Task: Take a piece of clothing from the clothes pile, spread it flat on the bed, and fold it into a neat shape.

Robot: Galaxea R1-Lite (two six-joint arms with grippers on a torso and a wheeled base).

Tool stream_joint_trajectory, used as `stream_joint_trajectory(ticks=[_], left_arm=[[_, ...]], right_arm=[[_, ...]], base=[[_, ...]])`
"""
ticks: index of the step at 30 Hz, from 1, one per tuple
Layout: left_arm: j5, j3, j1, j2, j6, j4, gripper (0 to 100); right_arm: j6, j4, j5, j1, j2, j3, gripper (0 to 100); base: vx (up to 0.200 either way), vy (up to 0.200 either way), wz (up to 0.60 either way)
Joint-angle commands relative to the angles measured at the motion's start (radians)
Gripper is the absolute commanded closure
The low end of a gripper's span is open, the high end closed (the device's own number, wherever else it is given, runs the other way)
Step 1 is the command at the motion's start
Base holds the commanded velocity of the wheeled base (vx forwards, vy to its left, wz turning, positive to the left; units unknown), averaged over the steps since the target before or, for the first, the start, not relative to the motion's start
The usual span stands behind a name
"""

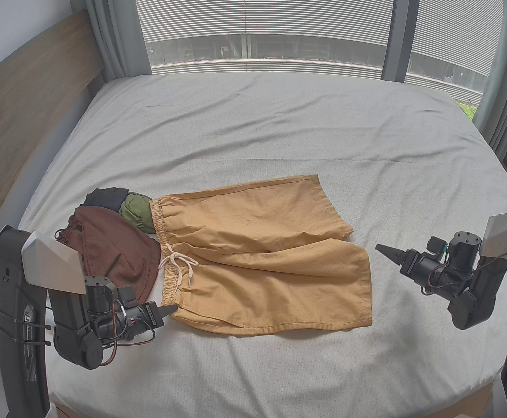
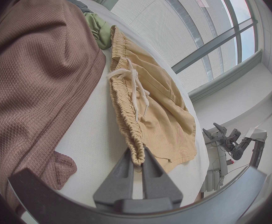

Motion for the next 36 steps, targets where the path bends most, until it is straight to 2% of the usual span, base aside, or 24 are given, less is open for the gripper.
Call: stream_joint_trajectory(ticks=[1, 12, 26, 36], left_arm=[[0.000, 0.000, 0.000, 0.004, 0.001, -0.001, 100], [0.000, -0.001, 0.000, 0.004, 0.003, -0.001, 100], [0.000, -0.001, 0.000, 0.007, 0.006, -0.001, 100], [0.000, 0.000, 0.000, 0.007, 0.008, -0.001, 100]], right_arm=[[-0.041, 0.002, 0.025, 0.018, 0.013, 0.076, 0], [-0.121, 0.000, 0.027, 0.060, 0.115, 0.158, 0], [-0.114, 0.000, 0.027, 0.089, 0.168, 0.172, 0], [-0.045, -0.001, 0.037, 0.141, 0.167, 0.175, 0]], base=[[0.000, 0.000, 0.00], [0.000, 0.000, 0.00], [0.000, 0.000, 0.00], [0.000, 0.000, 0.00]])
